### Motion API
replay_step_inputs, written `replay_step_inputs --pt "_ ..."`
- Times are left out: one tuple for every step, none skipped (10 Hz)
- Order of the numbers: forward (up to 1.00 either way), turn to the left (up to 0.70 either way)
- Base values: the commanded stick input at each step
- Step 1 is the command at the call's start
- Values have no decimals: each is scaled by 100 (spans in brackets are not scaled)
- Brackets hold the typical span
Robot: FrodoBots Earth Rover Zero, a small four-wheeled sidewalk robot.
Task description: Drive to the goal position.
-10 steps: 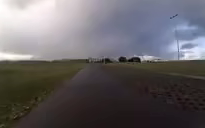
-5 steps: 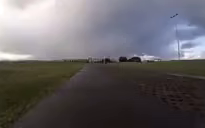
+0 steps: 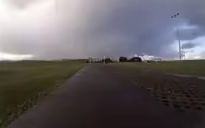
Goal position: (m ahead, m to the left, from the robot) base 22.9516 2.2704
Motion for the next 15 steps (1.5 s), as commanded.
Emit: replay_step_inputs --pt "70 0" --pt "70 0" --pt "70 0" --pt "70 0" --pt "70 0" --pt "70 0" --pt "70 0" --pt "70 0" --pt "70 0" --pt "70 0" --pt "70 0" --pt "70 0" --pt "70 0" --pt "70 0" --pt "70 0"
